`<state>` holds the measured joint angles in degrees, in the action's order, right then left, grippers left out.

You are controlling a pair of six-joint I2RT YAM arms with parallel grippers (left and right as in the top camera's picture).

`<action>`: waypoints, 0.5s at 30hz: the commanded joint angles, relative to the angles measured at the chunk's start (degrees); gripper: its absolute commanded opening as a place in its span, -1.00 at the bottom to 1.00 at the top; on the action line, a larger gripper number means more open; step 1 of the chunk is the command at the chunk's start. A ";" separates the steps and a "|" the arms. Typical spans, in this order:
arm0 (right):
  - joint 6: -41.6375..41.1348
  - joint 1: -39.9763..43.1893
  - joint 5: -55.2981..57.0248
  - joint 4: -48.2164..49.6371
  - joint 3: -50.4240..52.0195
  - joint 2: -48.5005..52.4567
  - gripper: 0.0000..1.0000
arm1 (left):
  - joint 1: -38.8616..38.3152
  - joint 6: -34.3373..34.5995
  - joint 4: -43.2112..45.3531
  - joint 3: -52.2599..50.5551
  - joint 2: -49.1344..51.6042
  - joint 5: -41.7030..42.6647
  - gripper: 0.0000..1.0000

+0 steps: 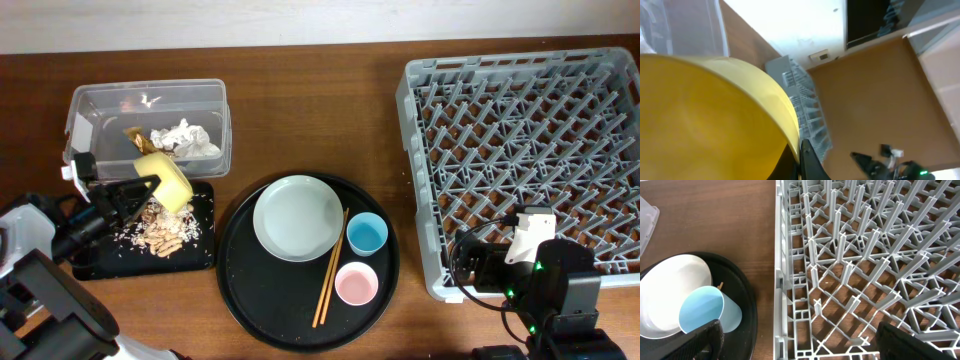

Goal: Sort waste into correct bins and load items into the dishwasher rack
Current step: 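Carry the yellow bowl with the left gripper and set it on the white plate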

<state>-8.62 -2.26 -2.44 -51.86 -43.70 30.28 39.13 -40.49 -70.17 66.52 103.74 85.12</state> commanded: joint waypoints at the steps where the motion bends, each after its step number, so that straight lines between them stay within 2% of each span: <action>1: -0.04 -0.31 -0.11 0.17 -0.98 -0.15 0.96 | -0.52 1.25 -1.73 -0.04 -0.57 -3.10 -1.00; 2: -0.04 -0.31 -0.11 0.17 -0.98 -0.15 0.97 | -1.29 -0.72 -3.48 -0.04 -0.96 -3.61 -1.00; 5: -0.04 -0.31 -0.11 0.17 -0.98 -0.15 0.97 | -5.51 -0.76 -6.01 -0.04 -3.19 -10.51 -1.00; 8: -0.04 -0.31 -0.11 0.17 -0.98 -0.15 0.97 | -11.67 -0.70 -6.21 0.15 -5.68 -13.94 -1.00; 11: -0.04 -0.31 -0.11 0.17 -0.98 -0.15 0.97 | -19.32 5.53 -3.58 0.28 -7.96 -23.41 -0.99; 15: -0.04 -0.31 -0.11 0.17 -0.98 -0.15 0.97 | -30.10 16.87 4.66 0.35 -8.22 -33.62 -0.99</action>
<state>-8.64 -2.26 -2.44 -51.86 -43.70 30.28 15.25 -32.95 -69.34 66.54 96.90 60.88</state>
